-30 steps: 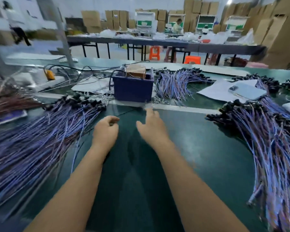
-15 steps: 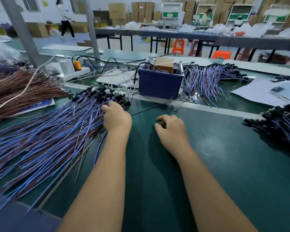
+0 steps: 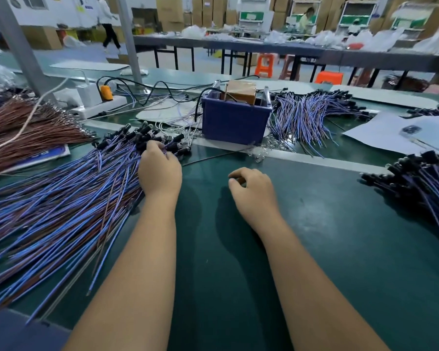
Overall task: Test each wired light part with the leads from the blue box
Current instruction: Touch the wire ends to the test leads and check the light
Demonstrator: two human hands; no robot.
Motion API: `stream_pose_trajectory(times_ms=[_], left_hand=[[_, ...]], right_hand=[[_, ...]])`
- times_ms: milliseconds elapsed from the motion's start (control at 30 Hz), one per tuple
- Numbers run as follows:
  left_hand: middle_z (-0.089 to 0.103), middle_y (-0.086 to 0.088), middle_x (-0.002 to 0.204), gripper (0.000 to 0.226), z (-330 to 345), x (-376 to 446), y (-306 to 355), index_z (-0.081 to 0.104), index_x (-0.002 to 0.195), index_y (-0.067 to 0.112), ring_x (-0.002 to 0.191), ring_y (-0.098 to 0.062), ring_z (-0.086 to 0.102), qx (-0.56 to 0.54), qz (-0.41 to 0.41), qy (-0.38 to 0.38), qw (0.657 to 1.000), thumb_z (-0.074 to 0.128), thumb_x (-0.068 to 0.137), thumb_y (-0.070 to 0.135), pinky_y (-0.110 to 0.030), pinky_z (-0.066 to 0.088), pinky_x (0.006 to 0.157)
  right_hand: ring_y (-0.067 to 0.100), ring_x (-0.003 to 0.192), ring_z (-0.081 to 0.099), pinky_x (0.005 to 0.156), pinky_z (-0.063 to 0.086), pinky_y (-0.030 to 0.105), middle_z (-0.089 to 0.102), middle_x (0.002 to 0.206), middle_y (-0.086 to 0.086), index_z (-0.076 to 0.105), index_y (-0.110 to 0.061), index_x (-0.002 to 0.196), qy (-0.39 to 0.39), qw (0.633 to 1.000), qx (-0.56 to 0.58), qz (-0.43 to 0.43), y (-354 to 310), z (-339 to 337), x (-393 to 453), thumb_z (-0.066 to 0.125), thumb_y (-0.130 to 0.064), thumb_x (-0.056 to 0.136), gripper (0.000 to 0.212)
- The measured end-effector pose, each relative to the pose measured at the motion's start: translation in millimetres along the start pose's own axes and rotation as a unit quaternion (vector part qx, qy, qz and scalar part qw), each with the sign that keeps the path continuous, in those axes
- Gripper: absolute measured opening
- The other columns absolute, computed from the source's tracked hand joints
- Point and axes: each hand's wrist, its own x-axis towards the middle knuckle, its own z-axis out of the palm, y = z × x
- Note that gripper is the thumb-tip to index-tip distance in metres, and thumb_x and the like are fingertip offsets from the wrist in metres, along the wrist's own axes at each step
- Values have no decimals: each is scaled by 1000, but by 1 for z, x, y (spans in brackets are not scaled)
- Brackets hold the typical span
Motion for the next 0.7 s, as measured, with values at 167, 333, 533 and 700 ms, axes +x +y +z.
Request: stream_pose_trajectory(times_ms=[167, 333, 533, 700], left_hand=[[60, 6, 72, 23, -5, -27, 35, 64, 88, 18, 66, -14, 53, -202, 72, 52, 975, 42, 90, 27, -28, 40, 61], [68, -4, 64, 25, 2, -83, 86, 70, 68, 16, 59, -19, 61, -384, 122, -185, 897, 51, 83, 21, -25, 49, 58], [62, -5, 56, 36, 2, -88, 78, 63, 59, 8, 45, -12, 54, -454, 9, -402, 795, 55, 94, 12, -18, 44, 47], [66, -1, 60, 37, -7, -76, 62, 67, 55, 14, 52, -6, 55, -323, 35, -529, 784, 63, 92, 18, -14, 44, 54]], right_hand=[[10, 64, 56, 57, 45, 22, 63, 72, -3, 65, -24, 82, 31, 974, 219, 57, -5, -6, 3, 48, -18, 97, 23], [13, 48, 56, 48, 43, 20, 63, 58, 1, 64, -16, 77, 0, 829, 540, 147, -8, -28, 7, 32, -27, 105, 44], [23, 65, 63, 60, 52, 31, 65, 75, 13, 63, -3, 103, -99, 753, 618, 204, -2, -46, 7, 34, -40, 102, 47], [13, 47, 59, 42, 47, 21, 66, 61, 5, 62, -9, 94, -4, 809, 560, 178, -3, -41, 4, 51, -8, 97, 11]])
